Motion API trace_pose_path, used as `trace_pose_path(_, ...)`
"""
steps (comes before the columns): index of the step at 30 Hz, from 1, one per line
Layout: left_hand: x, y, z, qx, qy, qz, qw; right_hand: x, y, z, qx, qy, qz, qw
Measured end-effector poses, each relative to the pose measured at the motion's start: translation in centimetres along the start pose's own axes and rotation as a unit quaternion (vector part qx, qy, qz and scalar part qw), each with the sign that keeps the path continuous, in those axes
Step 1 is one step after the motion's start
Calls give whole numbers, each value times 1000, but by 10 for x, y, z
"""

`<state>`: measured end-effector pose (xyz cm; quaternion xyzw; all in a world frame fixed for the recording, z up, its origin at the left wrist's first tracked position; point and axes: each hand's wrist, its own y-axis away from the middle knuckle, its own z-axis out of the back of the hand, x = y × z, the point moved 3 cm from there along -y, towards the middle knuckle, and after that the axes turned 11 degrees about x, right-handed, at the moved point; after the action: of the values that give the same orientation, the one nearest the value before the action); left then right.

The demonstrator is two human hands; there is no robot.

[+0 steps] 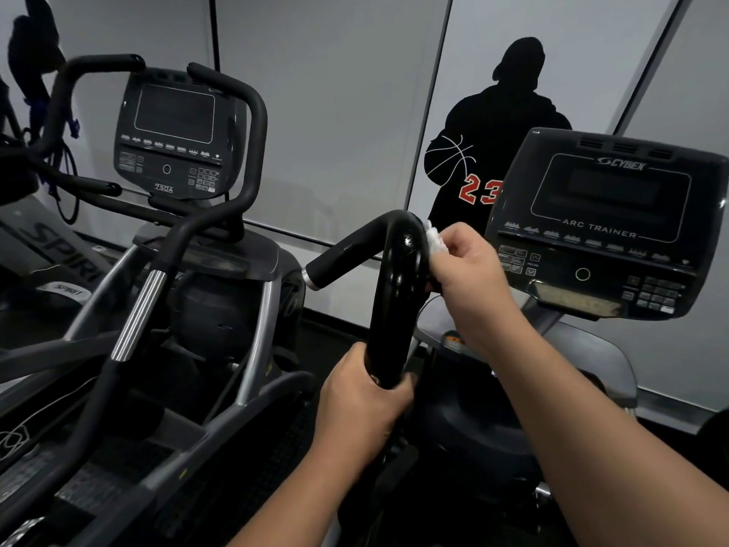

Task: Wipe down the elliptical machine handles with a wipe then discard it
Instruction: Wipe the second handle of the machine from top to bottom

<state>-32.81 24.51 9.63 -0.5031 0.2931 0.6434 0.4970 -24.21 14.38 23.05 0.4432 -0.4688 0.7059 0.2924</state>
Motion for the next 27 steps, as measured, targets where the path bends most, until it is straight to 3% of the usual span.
trace_pose_path(13,1,0,1,0,3,0,1000,11,7,-8,-47,-11,34,998)
trace_pose_path(21,-1,3,2,8,6,5,1000,23,9,-9,-50,116,102,987)
trace_pose_path(25,-1,3,1,8,12,17,1000,24,25,-20,-48,287,206,934)
trace_pose_path(27,0,3,1,10,9,12,1000,26,21,-15,-47,268,192,943)
